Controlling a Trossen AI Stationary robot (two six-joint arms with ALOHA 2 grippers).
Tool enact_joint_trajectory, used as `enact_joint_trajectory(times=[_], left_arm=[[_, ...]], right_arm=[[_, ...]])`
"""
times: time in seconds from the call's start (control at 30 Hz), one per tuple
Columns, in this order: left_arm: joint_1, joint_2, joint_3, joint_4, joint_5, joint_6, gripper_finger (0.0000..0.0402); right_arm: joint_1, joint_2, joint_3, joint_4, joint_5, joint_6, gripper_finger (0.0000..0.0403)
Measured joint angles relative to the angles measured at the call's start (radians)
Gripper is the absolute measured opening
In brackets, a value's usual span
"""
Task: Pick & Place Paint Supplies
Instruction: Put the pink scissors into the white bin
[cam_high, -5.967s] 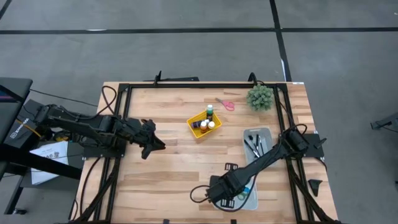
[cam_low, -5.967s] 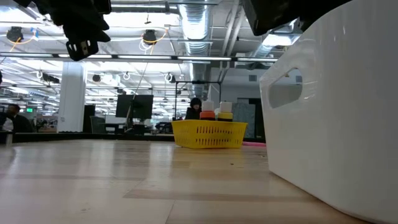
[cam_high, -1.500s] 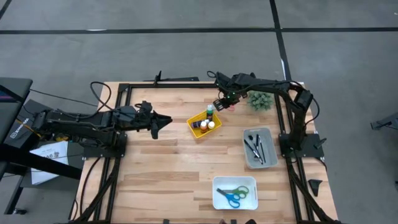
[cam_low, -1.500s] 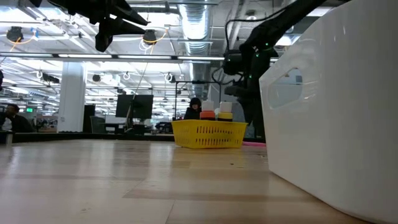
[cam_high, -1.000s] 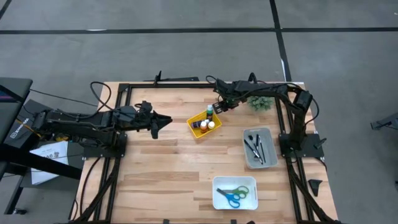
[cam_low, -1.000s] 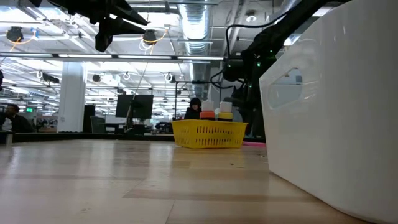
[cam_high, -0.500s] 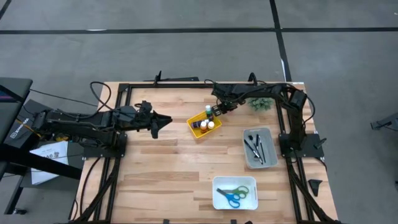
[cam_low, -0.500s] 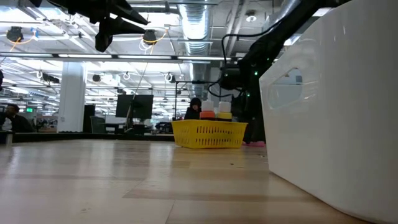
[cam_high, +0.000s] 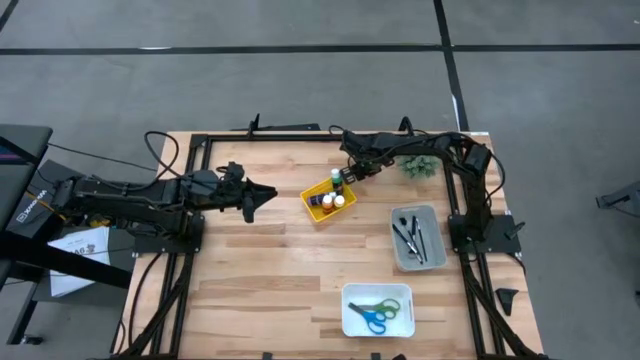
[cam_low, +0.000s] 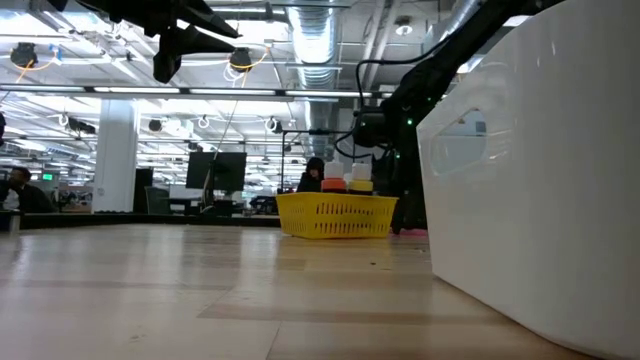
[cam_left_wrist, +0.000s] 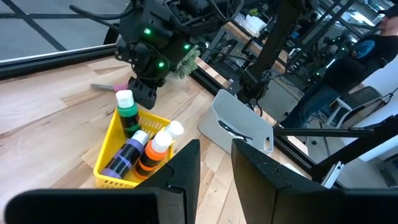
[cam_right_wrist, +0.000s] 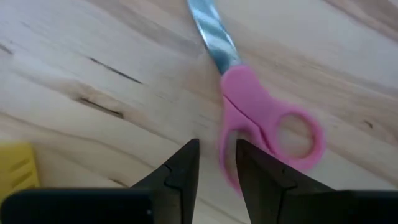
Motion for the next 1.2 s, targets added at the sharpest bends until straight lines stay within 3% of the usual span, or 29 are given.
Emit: enact_joint_trajectory(times=[0.23, 0.47, 0.67, 1.2], left_arm=[[0.000, 0.000, 0.000, 0.001, 0.020, -0.002, 0.0085], [0.000, 0.000, 0.000, 0.000, 0.021, -0.005, 0.0085], [0.000, 0.000, 0.000, 0.000, 0.021, -0.005, 0.0085], [0.000, 0.000, 0.000, -0.001, 0.021, 0.006, 0.0085]], right_arm=[[0.025, 0.022, -0.001, 0.003, 0.017, 0.001, 0.0090], [0.029, 0.025, -0.002, 0.010, 0.035, -0.007, 0.0009], [0.031, -0.003, -0.005, 0.009, 0.042, 0.001, 0.0005], [0.045, -0.261, -0.009, -0.037, 0.102, 0.011, 0.0001]])
